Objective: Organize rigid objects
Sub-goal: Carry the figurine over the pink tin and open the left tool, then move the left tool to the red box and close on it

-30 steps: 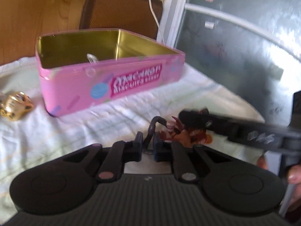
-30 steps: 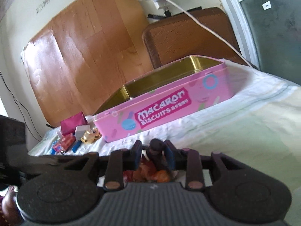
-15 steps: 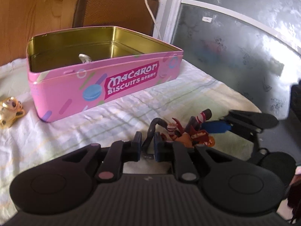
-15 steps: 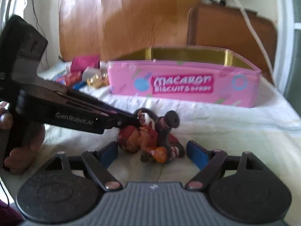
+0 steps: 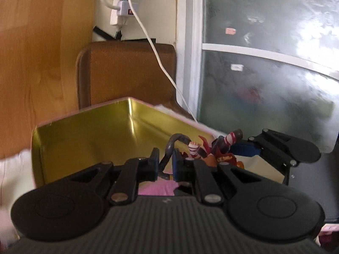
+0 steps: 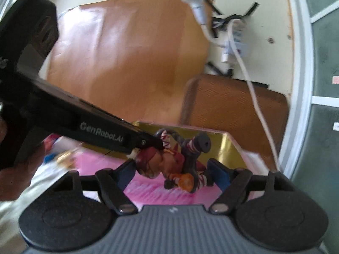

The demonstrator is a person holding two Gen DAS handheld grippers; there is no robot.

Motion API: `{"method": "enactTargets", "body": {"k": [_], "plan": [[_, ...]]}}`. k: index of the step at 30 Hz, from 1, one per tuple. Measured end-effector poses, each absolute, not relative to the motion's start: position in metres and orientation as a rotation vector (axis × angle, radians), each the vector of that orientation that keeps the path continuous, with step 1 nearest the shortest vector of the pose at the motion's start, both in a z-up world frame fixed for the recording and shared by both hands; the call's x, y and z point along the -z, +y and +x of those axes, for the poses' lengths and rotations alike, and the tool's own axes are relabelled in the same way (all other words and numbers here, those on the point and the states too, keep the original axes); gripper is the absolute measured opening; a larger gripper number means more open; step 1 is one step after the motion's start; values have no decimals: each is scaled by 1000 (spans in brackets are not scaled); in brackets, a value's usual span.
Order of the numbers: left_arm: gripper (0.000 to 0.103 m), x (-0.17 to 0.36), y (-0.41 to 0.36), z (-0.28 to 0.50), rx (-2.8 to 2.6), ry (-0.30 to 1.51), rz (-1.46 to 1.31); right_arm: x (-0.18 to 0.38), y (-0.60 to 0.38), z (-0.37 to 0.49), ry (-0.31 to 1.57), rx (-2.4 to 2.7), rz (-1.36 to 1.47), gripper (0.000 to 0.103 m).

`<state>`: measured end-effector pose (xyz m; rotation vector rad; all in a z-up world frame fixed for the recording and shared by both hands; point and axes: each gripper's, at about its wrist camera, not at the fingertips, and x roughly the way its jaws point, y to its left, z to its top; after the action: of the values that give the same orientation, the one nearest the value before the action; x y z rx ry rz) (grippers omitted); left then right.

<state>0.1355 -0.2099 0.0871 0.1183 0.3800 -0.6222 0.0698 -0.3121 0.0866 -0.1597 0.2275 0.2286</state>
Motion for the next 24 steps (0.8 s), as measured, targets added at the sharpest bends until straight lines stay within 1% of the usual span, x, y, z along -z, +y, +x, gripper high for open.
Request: {"method": "enactTargets", "body": {"k": [5,7,9,10,11,13,16,17,18,20,22,23,24], "plan": [[13,-76,-235,185,574,428,136,-84,-327,131,300,-195,-106,79],[13,-68,-244,195,557,465,132,-76,-333,141,325,-171,-89,81],[16,-63,-248,199,538,475,125,-69,-335,144,331,-169,-75,82],[20,-61,-249,200,530,482,123,-66,-336,143,329,-177,-66,85],[35,-60,-249,201,526,493,112,-65,-338,141,325,-178,-64,87],[50,-59,-248,195,500,486,98,-63,-340,139,306,-163,-65,89],[51,-72,-238,172,491,415,87,-69,-338,124,253,-190,-24,89],[50,-78,-229,159,491,378,77,-72,-335,115,227,-211,-12,88],[50,-82,-218,147,488,336,68,-75,-331,107,203,-216,-9,83],[52,-90,-194,121,469,273,74,-77,-322,93,172,-229,-6,81],[53,-91,-164,98,438,237,64,-76,-311,83,192,-292,25,63],[55,-89,-145,86,426,230,51,-75,-304,80,214,-328,42,61],[55,-87,-128,76,406,231,42,-73,-294,77,235,-372,53,56]]}}
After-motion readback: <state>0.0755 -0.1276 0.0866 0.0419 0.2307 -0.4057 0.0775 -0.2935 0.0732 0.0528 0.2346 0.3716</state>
